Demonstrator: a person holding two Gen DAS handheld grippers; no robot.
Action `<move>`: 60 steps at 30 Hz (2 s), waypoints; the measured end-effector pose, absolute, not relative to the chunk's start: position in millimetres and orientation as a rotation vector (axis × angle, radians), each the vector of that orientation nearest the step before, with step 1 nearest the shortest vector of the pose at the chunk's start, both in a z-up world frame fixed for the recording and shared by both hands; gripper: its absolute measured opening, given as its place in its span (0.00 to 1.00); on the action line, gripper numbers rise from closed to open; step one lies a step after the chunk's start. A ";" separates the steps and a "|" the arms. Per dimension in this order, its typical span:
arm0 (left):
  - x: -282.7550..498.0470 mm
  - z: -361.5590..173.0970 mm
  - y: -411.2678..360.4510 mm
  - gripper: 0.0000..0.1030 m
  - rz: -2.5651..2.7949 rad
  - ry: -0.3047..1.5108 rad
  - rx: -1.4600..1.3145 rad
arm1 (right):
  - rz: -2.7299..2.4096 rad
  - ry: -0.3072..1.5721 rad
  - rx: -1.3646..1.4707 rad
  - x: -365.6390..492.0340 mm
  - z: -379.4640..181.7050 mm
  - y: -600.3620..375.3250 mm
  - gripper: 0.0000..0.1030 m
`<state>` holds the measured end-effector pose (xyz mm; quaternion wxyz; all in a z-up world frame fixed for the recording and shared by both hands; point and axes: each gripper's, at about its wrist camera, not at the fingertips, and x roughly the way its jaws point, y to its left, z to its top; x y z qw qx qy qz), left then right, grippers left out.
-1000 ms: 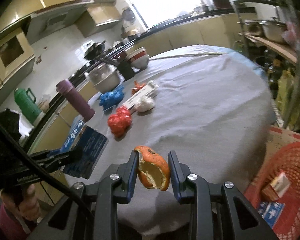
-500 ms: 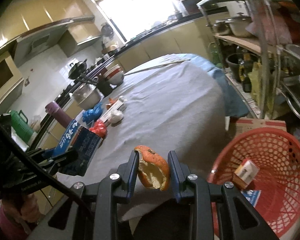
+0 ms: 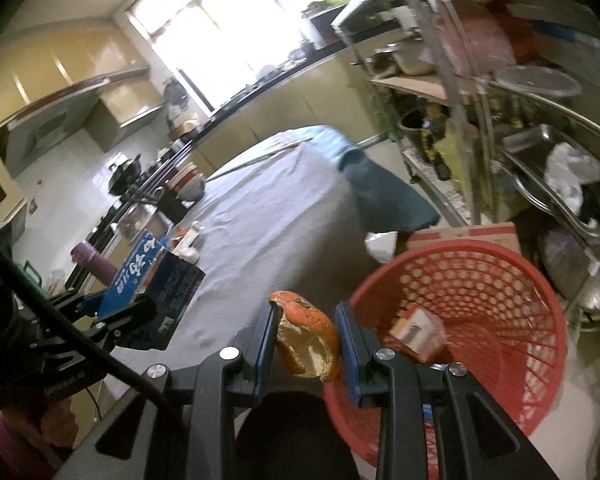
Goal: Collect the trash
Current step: 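Carry the toothpaste box and orange peel to the red basket and release both, then return both tools to the table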
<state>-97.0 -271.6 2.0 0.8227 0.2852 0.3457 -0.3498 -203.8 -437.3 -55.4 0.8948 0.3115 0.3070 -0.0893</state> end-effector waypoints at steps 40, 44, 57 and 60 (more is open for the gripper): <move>-120.5 -54.2 -348.7 0.55 -1.081 0.939 0.572 | -0.326 0.556 0.993 -252.4 -103.4 -524.6 0.61; -109.4 -50.6 -323.9 0.59 -1.023 0.912 0.566 | -0.325 0.546 0.946 -249.6 -92.4 -518.4 0.61; -48.5 -42.1 -147.7 0.60 -0.596 0.920 0.386 | -0.167 0.613 0.782 -178.4 -60.2 -445.8 0.61; -41.3 -42.0 -102.0 0.63 -0.482 0.914 0.337 | -0.111 0.647 0.742 -153.6 -53.6 -419.2 0.61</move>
